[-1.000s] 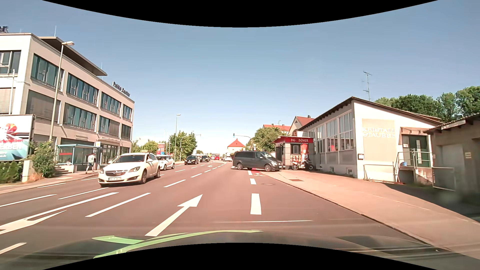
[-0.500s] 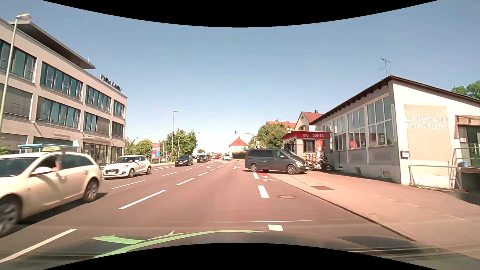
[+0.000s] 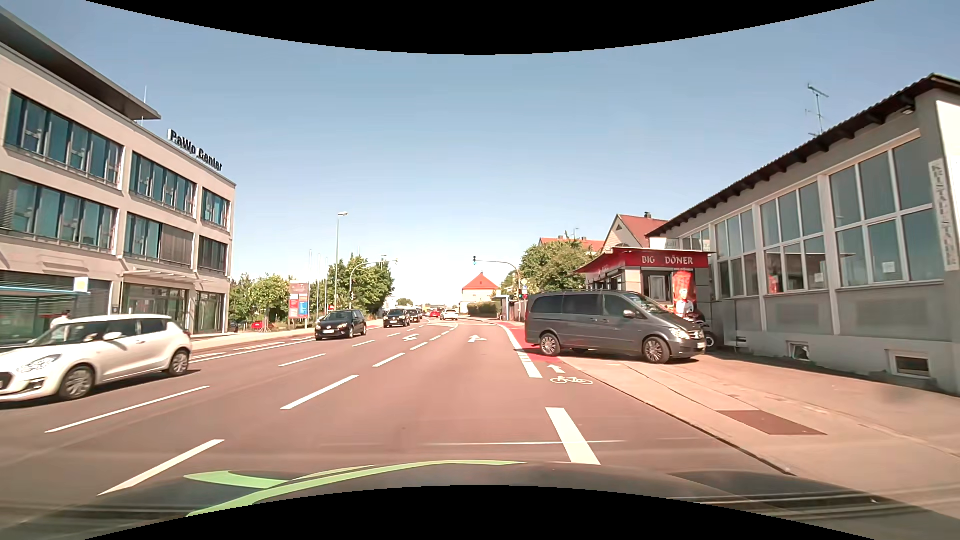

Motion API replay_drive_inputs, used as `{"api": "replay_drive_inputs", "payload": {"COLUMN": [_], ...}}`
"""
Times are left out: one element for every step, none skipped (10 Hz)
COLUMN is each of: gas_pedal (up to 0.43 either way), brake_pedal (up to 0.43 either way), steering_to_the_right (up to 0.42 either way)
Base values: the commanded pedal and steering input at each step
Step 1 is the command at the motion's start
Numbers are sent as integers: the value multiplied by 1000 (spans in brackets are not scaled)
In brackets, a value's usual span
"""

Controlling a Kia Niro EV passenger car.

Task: Follow the waypoints while adhering to traffic rules and regulations

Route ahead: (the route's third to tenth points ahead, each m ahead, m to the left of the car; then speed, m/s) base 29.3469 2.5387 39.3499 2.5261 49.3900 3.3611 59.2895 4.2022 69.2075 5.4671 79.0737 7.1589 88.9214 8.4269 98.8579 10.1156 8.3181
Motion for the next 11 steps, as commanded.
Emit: {"api": "replay_drive_inputs", "payload": {"gas_pedal": [189, 197, 197, 197, 197, 197, 197, 197, 197, 197, 197], "brake_pedal": [0, 0, 0, 0, 0, 0, 0, 0, 0, 0, 0], "steering_to_the_right": [-5, -4, -4, -4, -3, -2, 0, 0, 0, 1, 1]}}
